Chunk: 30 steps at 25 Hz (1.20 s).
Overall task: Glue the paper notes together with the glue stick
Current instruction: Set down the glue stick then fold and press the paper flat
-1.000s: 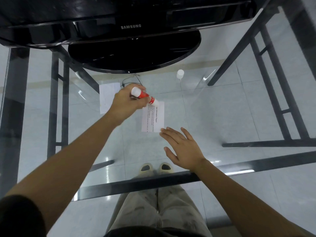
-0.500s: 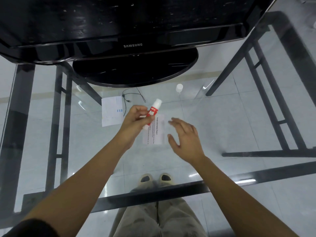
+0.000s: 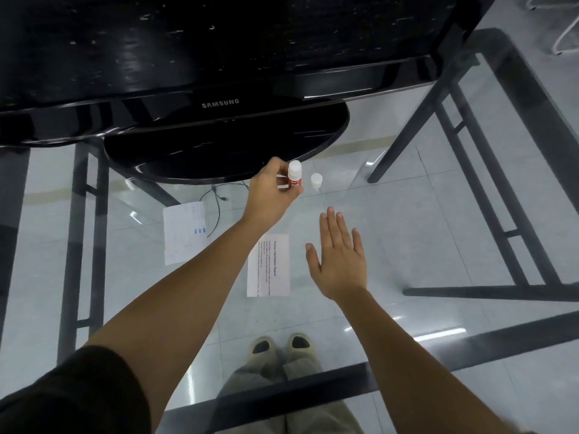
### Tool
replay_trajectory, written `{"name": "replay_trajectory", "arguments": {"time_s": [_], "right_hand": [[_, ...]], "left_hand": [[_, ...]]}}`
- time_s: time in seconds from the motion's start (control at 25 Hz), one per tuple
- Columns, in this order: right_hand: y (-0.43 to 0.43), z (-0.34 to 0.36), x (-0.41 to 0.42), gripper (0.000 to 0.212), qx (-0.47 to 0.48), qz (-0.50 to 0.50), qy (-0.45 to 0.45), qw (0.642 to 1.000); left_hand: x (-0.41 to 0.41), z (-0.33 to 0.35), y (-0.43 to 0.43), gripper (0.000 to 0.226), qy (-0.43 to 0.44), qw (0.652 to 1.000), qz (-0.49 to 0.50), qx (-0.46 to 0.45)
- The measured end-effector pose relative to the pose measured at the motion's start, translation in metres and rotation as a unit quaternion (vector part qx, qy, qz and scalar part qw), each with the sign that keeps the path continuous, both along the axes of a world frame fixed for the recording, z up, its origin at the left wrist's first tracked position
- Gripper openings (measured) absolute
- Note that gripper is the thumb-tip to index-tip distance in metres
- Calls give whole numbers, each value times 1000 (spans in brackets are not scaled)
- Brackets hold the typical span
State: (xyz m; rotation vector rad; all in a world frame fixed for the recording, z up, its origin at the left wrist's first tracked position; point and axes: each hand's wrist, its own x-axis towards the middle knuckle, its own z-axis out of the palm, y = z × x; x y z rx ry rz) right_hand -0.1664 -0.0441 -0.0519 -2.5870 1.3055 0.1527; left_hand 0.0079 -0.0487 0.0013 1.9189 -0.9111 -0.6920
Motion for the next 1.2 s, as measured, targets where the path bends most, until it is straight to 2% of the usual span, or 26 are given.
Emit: {"name": "replay_trajectory", "arguments": {"time_s": [0.24,0.4,0.44,0.52,0.6,0.72,0.92,1.12,1.2], "right_hand": [[0,-1,0,66,-7,-3,4,1000],[1,0,0,65,-9,0,1,1000],[0,0,0,65,-7,0,0,1000],[0,0,-1,64,-7,3,0,1000],[0,1,-2,64,-6,13,2,1000],[1,1,-2,64,-6,18,6,1000],[3,5,1,64,-23,22,49,998],[5,12,4,61,-28,40,80,996],[13,18,7,57,-27,34,55,998]], "left_hand": [[0,-8,-4,34,-47,999,-8,-3],[2,-10,6,66,4,999,-41,21],[3,-10,15,66,5,999,-38,18],[11,-9,42,54,-41,999,-32,13],[26,-7,81,41,-138,990,-28,23],[57,-8,140,37,-247,967,-36,56],[75,-23,188,39,-264,950,-7,164],[35,-29,193,38,-278,949,-64,134],[14,-29,191,38,-274,952,-79,115]]}}
